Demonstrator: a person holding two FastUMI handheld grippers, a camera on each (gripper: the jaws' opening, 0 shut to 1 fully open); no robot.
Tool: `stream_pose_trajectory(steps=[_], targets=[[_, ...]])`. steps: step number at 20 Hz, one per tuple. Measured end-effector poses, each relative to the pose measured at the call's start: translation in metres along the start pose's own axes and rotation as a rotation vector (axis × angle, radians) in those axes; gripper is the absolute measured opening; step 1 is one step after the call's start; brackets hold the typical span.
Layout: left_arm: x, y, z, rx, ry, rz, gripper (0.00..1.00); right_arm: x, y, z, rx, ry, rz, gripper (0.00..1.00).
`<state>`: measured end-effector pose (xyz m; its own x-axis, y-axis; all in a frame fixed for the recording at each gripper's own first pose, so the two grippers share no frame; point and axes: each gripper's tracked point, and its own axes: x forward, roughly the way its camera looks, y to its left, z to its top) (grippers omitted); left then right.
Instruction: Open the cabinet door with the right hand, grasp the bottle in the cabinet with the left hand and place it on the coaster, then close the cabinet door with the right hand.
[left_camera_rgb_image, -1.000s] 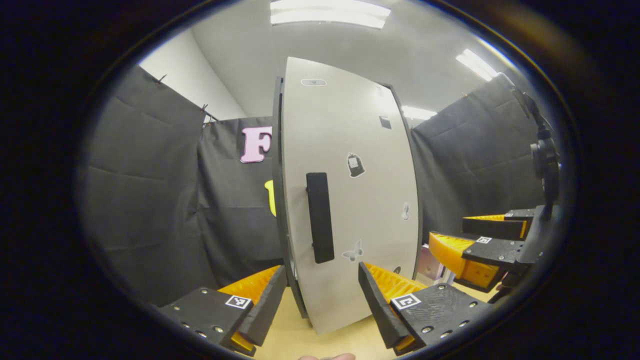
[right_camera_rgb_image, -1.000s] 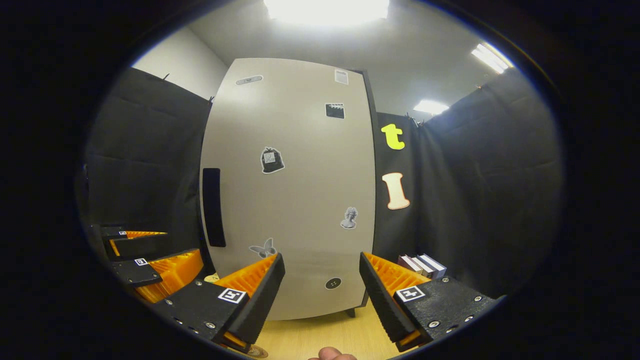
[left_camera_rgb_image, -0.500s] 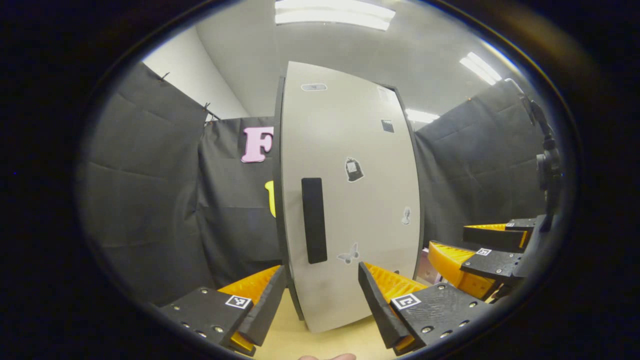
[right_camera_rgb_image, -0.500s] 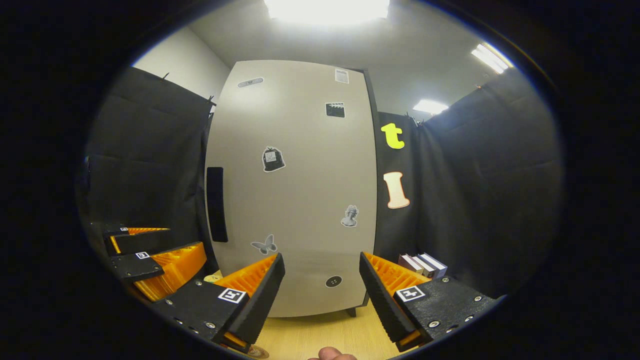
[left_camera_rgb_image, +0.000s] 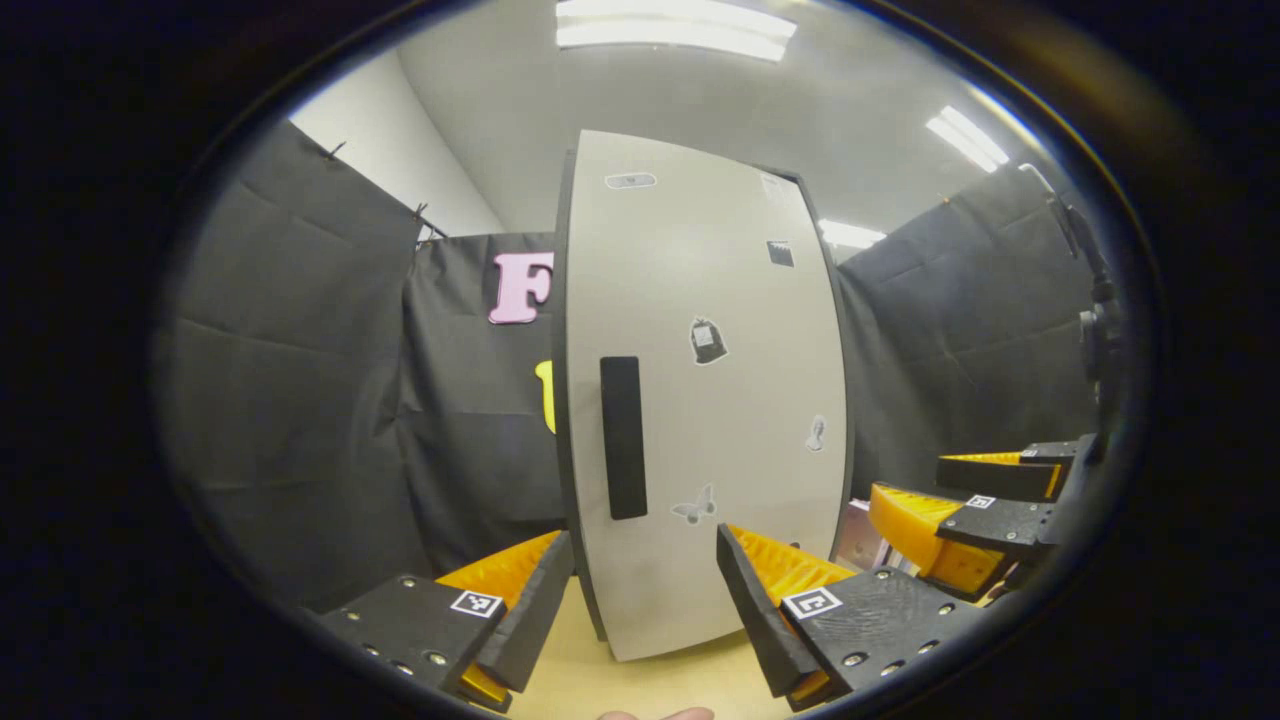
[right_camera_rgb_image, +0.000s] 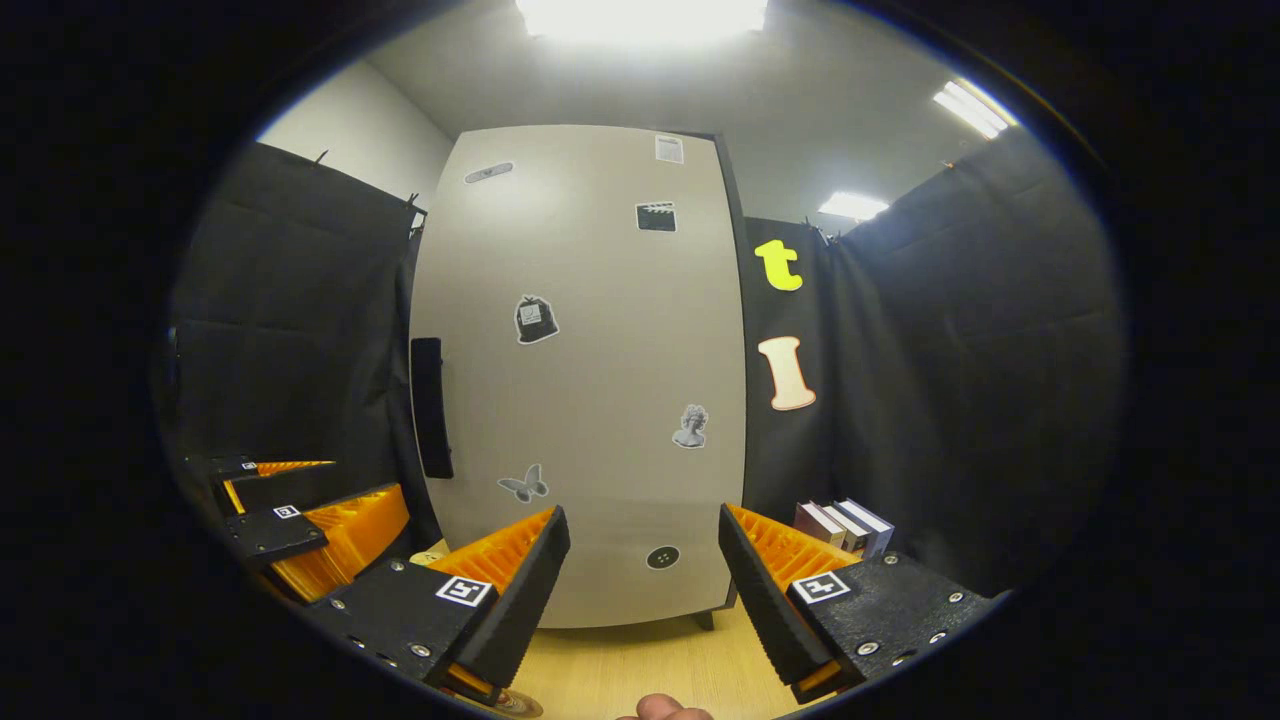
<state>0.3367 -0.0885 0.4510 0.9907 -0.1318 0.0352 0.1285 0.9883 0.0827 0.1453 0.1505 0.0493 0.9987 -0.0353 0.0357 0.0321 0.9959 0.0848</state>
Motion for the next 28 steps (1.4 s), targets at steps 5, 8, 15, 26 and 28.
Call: stream_pose_trajectory(steps=[5, 8, 15, 26, 28], targets=[[-0.006, -0.015, 0.004, 0.007, -0.017, -0.011, 0.88, 0.002, -0.001, -0.004, 0.021, -0.004, 0.008, 0.93], [-0.01, -0.019, 0.006, 0.007, -0.026, -0.026, 0.88, 0.004, -0.002, -0.007, 0.009, 0.011, 0.004, 0.93], [-0.012, -0.013, -0.01, -0.025, 0.018, -0.036, 0.86, -0.001, -0.004, -0.011, -0.005, 0.016, -0.018, 0.93], [-0.003, -0.014, -0.004, -0.043, 0.005, -0.051, 0.88, 0.006, -0.006, -0.009, 0.002, 0.007, -0.038, 0.93], [-0.001, -0.015, -0.004, -0.048, 0.007, -0.054, 0.86, 0.008, -0.008, -0.01, 0.009, 0.006, -0.042, 0.93]])
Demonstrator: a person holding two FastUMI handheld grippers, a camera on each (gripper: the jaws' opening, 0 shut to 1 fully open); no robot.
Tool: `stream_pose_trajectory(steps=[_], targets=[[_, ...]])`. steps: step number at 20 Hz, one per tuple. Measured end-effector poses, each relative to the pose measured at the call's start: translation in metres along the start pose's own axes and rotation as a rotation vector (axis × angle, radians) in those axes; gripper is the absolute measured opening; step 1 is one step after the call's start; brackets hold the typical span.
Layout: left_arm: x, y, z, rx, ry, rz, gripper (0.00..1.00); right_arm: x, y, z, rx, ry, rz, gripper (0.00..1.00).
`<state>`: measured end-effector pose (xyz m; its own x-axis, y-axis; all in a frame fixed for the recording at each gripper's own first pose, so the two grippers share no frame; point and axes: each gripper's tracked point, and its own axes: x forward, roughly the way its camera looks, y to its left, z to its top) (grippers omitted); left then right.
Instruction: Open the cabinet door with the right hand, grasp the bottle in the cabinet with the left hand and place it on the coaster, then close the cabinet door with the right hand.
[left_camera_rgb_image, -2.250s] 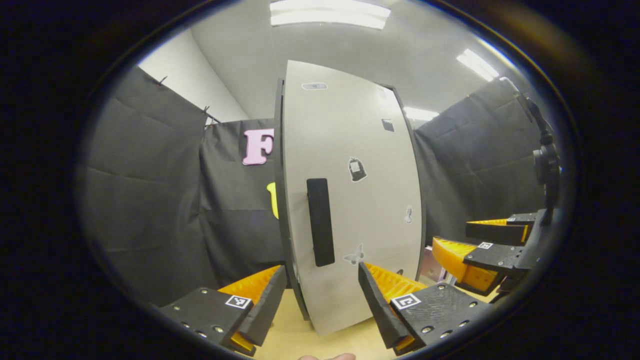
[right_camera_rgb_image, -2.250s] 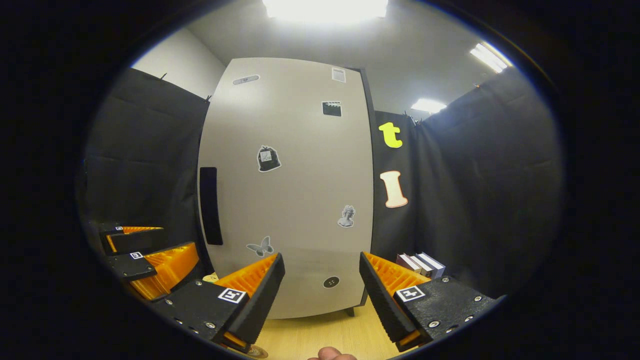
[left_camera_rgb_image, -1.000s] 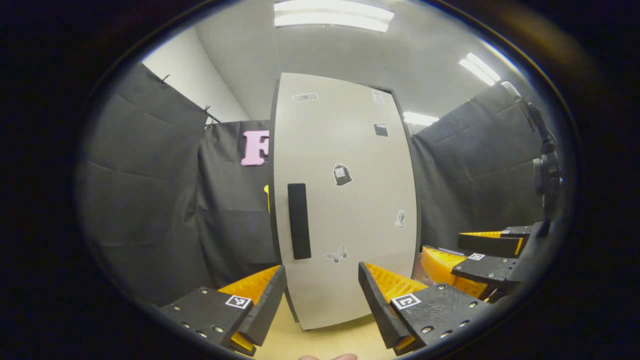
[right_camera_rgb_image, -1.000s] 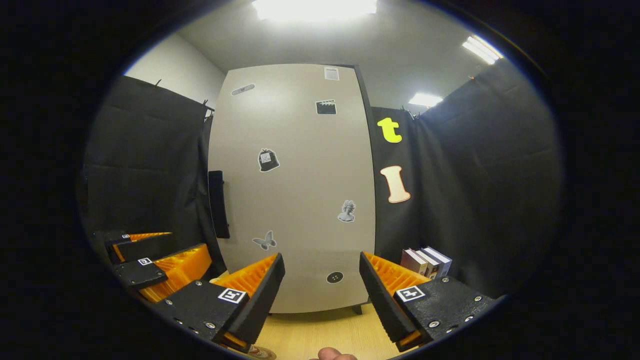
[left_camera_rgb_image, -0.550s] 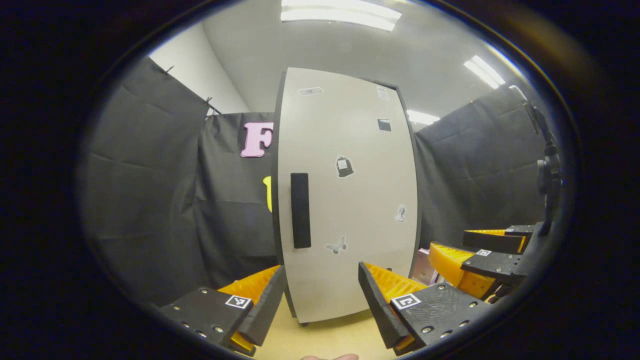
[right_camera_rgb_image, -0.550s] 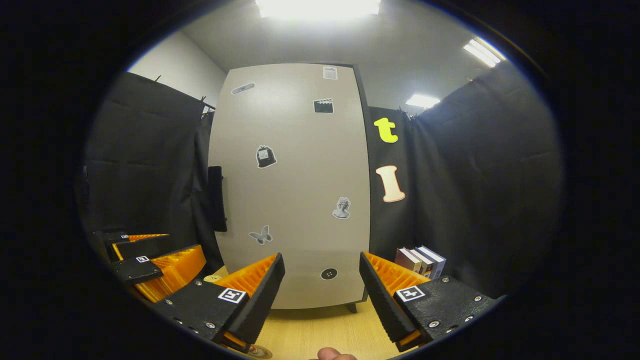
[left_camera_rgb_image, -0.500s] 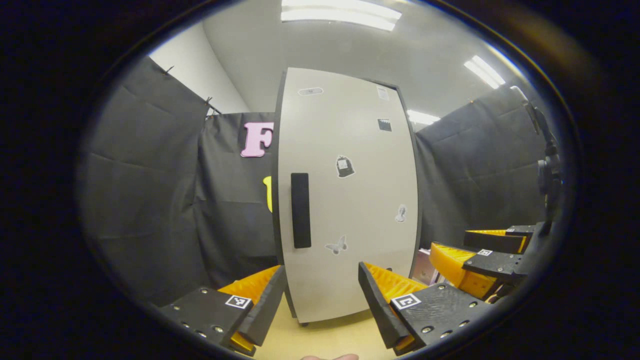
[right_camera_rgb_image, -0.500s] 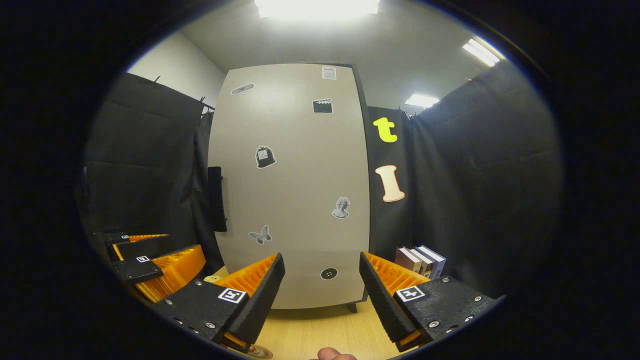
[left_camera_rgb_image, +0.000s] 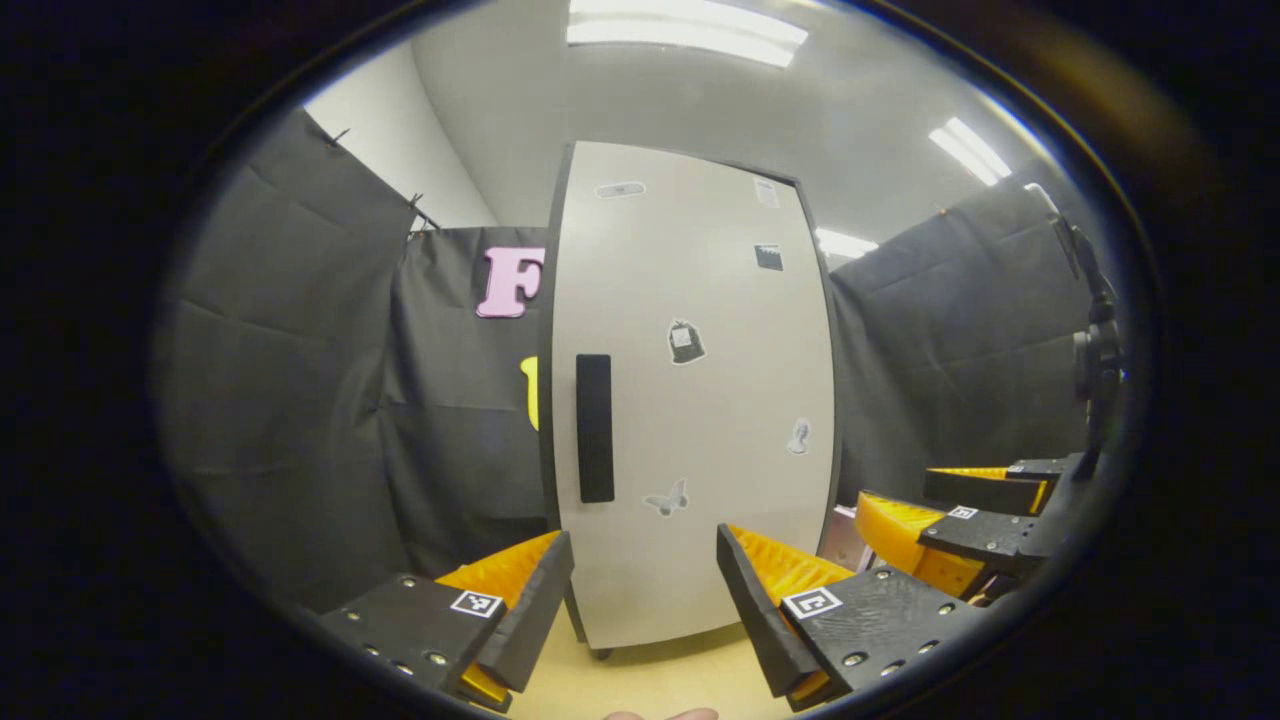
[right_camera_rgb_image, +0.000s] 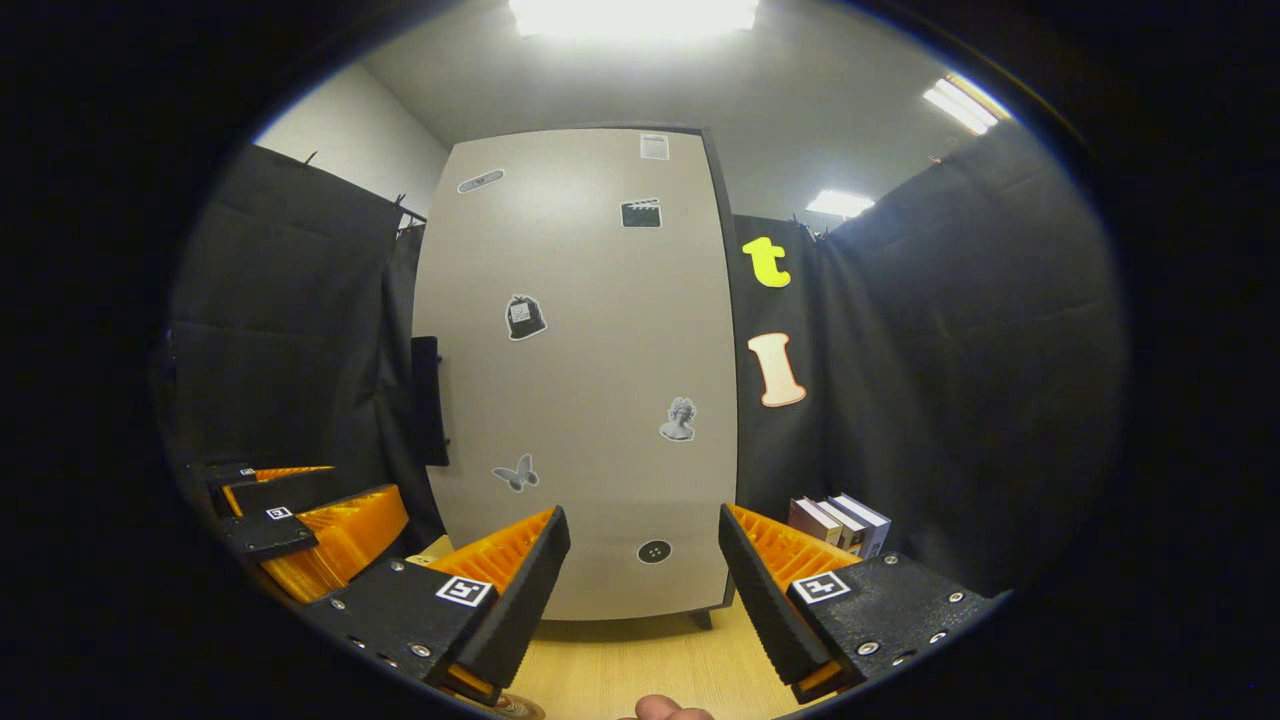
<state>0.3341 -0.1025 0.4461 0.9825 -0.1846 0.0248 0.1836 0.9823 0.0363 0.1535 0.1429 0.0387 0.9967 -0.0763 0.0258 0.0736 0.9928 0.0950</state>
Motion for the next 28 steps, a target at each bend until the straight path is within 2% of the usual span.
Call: stream_pose_trajectory(steps=[4, 5, 6, 10, 13, 24, 28], targets=[[0.004, -0.003, 0.0, 0.019, 0.002, -0.005, 0.88, 0.0, -0.006, -0.002, 0.011, 0.002, -0.017, 0.93], [0.002, -0.005, 0.0, 0.019, 0.002, -0.008, 0.86, 0.0, -0.007, -0.002, 0.011, 0.004, -0.018, 0.93], [0.003, -0.007, 0.0, 0.02, 0.005, -0.01, 0.88, -0.001, -0.009, -0.004, 0.011, 0.007, -0.02, 0.93], [0.0, -0.01, -0.002, 0.019, 0.014, -0.014, 0.86, -0.004, -0.011, -0.005, 0.014, 0.014, -0.022, 0.93], [-0.001, -0.009, -0.002, 0.021, 0.018, -0.012, 0.88, -0.006, -0.011, -0.006, 0.016, 0.015, -0.023, 0.93], [-0.004, -0.012, -0.002, 0.033, 0.027, -0.01, 0.86, -0.013, -0.013, -0.002, 0.017, 0.009, -0.015, 0.93], [-0.019, -0.011, -0.001, 0.04, 0.028, -0.012, 0.88, -0.014, -0.016, -0.006, 0.027, 0.015, -0.017, 0.92]])
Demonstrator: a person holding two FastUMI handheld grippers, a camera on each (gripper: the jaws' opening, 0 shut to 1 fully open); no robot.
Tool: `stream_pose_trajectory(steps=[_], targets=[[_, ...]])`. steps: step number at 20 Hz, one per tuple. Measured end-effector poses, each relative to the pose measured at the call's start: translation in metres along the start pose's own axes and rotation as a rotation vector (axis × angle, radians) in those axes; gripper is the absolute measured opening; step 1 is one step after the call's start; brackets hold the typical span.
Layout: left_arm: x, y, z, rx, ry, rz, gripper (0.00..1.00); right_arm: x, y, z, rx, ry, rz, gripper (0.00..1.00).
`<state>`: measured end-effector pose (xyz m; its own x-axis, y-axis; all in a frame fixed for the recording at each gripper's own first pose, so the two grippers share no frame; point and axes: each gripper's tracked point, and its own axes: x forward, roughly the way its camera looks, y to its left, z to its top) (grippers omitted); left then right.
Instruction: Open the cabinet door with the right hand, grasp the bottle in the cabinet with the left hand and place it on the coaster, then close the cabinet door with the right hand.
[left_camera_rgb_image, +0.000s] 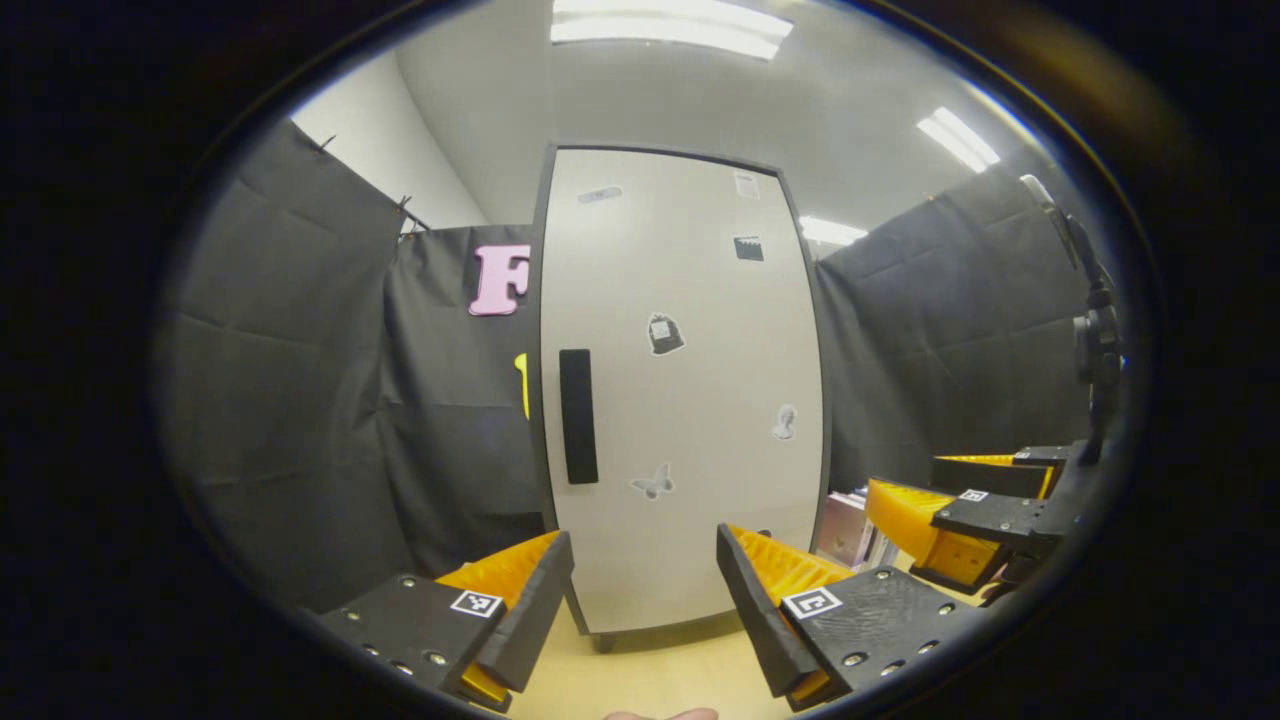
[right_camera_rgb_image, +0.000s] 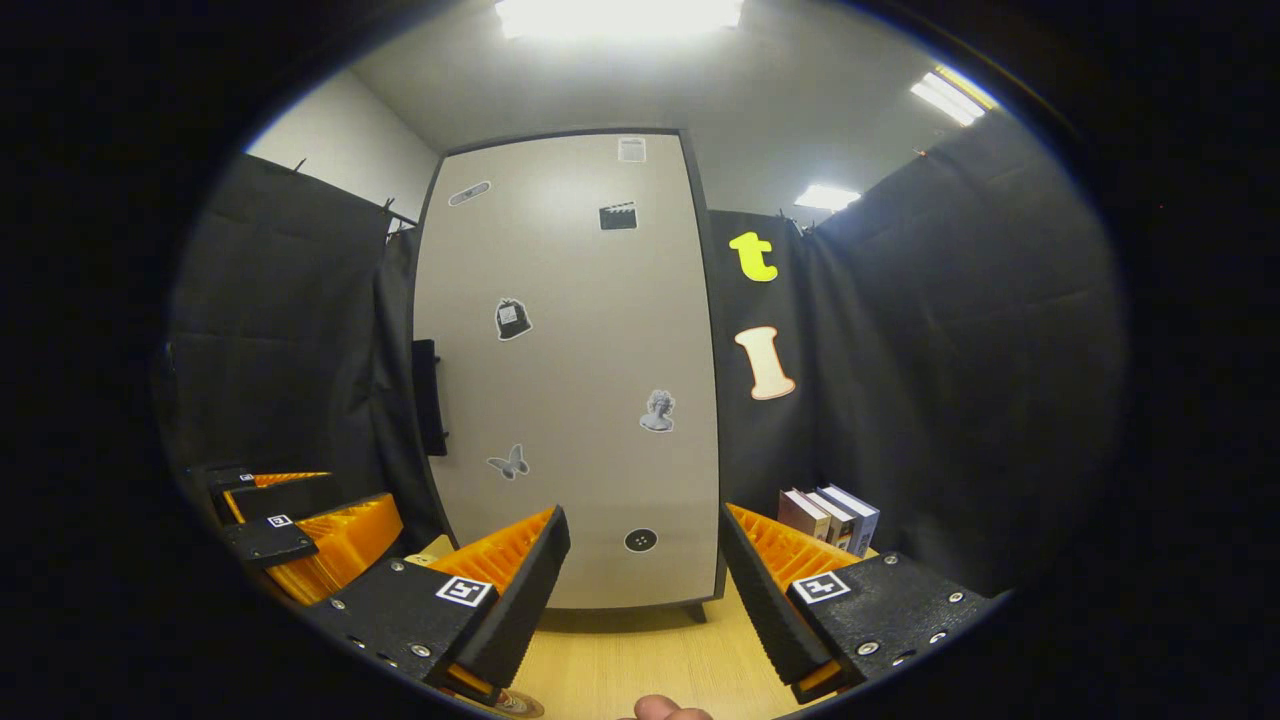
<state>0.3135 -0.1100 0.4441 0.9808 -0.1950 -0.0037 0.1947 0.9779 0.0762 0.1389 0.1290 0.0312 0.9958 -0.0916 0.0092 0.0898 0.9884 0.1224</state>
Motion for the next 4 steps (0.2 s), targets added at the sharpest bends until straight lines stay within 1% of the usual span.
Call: stream_pose_trajectory(steps=[1, 2, 4], targets=[[-0.0007, 0.0007, 0.0001, -0.001, 0.0, 0.0, 0.88, -0.0001, -0.0008, -0.0003, 0.004, 0.0, 0.001, 0.93], [-0.0012, 0.0015, 0.0002, -0.001, 0.0, 0.002, 0.86, -0.0002, -0.0013, -0.0012, 0.003, 0.002, 0.0, 0.93], [-0.0023, 0.0007, 0.0006, -0.003, -0.004, 0.003, 0.86, -0.0002, -0.002, -0.0003, 0.003, 0.001, 0.0, 0.93]])
